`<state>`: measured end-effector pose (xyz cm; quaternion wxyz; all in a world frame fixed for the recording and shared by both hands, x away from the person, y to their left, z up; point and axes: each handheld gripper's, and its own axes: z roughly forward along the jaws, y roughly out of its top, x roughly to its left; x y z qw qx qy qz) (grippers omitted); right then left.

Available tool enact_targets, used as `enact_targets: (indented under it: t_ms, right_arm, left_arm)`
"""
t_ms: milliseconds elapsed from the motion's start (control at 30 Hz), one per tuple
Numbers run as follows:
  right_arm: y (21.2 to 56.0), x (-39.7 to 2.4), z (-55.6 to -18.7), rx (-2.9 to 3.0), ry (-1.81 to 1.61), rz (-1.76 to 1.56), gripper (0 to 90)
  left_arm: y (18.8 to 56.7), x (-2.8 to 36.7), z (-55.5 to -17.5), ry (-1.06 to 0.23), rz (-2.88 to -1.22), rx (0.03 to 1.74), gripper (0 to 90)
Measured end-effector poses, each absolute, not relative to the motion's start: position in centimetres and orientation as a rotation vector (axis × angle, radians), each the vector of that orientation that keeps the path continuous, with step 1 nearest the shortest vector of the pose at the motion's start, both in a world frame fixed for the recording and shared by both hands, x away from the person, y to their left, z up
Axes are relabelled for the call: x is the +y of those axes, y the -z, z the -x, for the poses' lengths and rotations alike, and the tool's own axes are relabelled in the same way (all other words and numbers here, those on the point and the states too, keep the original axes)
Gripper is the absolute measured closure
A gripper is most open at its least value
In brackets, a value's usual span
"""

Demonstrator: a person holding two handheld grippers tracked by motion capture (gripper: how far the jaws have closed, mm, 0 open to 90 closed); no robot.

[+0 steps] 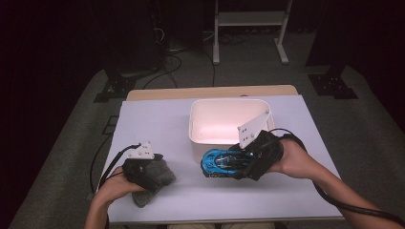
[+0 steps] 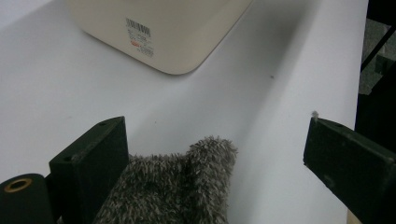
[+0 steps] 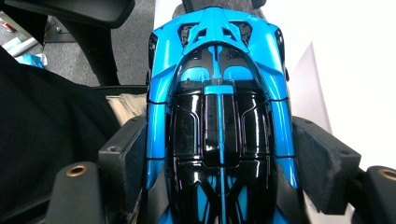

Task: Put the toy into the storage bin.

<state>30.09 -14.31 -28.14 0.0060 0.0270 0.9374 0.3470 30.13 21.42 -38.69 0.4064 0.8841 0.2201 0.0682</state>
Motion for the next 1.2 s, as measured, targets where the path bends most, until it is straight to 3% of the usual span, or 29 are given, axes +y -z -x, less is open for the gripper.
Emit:
enact_targets:
  t_ms: [600,1200]
  right_arm:
    - [24.4,-15.1,-35.3,2.909,-1.059,-0.136,25.1]
    - [25.2,-15.0,-39.8,2.929,-1.027,-0.198,25.1]
  left_arm:
    - [38.7,21.7,-30.4,-0.167,-2.215,0.563,6.3]
    - [38.7,21.9,-30.1,-0.17,-2.216,0.562,6.3]
